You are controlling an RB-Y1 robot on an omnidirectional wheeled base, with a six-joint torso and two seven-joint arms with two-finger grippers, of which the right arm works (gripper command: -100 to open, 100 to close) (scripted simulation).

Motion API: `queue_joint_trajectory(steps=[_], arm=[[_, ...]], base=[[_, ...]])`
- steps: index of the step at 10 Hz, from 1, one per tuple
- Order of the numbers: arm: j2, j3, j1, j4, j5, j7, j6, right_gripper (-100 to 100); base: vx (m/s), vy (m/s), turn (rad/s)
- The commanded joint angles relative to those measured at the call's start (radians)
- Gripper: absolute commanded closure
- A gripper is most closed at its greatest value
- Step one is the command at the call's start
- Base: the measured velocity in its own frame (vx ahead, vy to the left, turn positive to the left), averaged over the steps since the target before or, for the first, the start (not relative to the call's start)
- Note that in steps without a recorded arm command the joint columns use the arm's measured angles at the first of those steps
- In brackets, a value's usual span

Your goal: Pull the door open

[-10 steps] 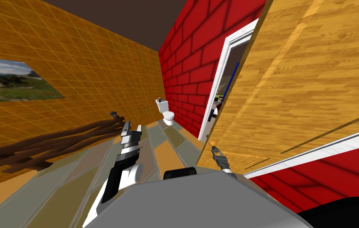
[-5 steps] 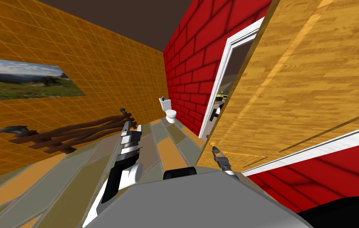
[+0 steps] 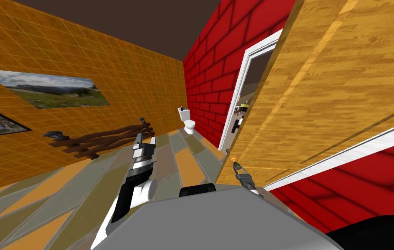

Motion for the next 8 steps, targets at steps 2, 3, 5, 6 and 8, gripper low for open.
queue_joint_trajectory(steps=[2,3,5,6,8], arm=[[-0.01,0.009,-0.001,0.013,0.006,-0.016,-0.02,100],[-0.014,0.013,-0.002,0.02,0.009,-0.023,-0.028,100],[-0.024,0.022,-0.004,0.036,0.015,-0.038,-0.047,100],[-0.029,0.026,-0.005,0.043,0.018,-0.045,-0.056,100],[-0.036,0.033,-0.007,0.055,0.023,-0.057,-0.07,100]], base=[[-0.195,-0.041,0.132],[-0.196,-0.031,0.11],[-0.205,-0.024,0.129],[-0.177,-0.042,0.116],[-0.182,-0.018,0.097]])
